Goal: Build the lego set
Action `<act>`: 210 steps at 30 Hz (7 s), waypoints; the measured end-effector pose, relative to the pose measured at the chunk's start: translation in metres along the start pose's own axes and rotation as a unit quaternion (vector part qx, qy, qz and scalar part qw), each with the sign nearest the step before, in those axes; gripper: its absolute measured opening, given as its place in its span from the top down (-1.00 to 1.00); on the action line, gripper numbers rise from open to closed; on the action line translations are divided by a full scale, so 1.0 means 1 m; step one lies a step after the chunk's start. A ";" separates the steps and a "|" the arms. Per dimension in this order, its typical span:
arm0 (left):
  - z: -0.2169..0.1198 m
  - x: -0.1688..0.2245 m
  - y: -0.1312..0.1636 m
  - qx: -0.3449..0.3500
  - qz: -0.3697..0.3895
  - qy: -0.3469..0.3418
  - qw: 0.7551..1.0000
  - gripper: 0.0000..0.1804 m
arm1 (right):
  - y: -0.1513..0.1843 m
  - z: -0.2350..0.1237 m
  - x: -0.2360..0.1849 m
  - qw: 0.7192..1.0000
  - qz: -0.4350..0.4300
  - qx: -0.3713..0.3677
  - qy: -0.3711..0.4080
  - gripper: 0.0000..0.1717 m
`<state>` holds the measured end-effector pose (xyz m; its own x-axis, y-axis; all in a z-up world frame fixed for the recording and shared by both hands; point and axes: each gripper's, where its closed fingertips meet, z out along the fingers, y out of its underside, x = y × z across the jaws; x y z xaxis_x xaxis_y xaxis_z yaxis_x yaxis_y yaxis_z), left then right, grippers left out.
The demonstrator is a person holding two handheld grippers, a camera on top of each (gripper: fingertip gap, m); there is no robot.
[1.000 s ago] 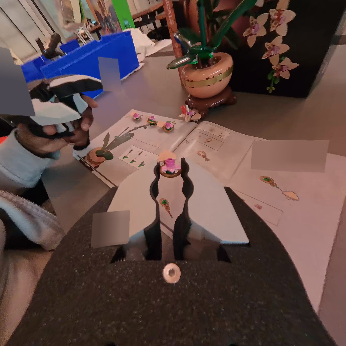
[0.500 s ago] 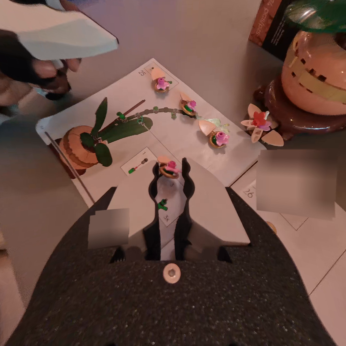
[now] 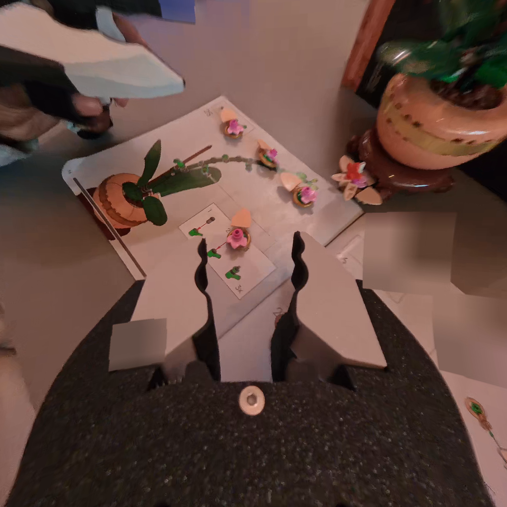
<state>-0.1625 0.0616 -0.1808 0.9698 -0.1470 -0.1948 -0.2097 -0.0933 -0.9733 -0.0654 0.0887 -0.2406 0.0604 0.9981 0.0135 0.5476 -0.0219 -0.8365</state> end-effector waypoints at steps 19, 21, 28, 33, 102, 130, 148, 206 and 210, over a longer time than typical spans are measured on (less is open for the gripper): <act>-0.022 0.038 -0.046 0.070 -0.024 -0.012 0.997 -0.17 | -0.007 -0.218 0.071 0.911 -0.058 0.300 0.277 -0.03; -0.026 0.048 -0.045 0.055 -0.019 -0.018 0.998 -0.27 | -0.009 -0.232 0.067 0.904 -0.065 0.319 0.278 -0.11; -0.052 0.093 -0.033 -0.034 0.012 0.007 0.999 -0.54 | 0.025 -0.227 0.038 0.946 -0.040 0.237 0.220 -0.50; -0.079 0.109 -0.058 -0.036 0.041 0.012 0.998 -0.61 | 0.062 -0.230 0.014 0.961 -0.018 0.167 0.220 -0.51; 0.008 -0.056 0.088 -0.333 0.160 0.176 0.913 0.76 | -0.080 0.107 0.002 0.992 -0.058 -0.064 -0.087 0.78; 0.022 -0.087 0.089 -0.323 0.131 0.088 0.933 0.53 | -0.030 0.081 0.014 0.989 -0.034 -0.137 -0.052 0.69; -0.012 0.003 0.071 -0.304 0.159 0.130 0.930 0.49 | -0.016 0.042 0.037 0.993 -0.029 -0.118 -0.004 0.55; -0.043 0.076 0.021 -0.202 0.128 0.098 0.966 0.57 | 0.108 -0.161 0.017 0.992 -0.081 -0.072 -0.067 0.56; -0.016 0.160 0.005 -0.166 0.159 0.171 0.958 0.53 | 0.120 -0.170 0.006 0.991 -0.111 -0.055 -0.050 0.56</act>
<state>-0.0106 0.0215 -0.2144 0.7648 -0.5284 -0.3685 -0.5708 -0.2904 -0.7680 0.1425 0.0820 -0.2483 -0.1511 0.9798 0.1312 0.6259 0.1976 -0.7545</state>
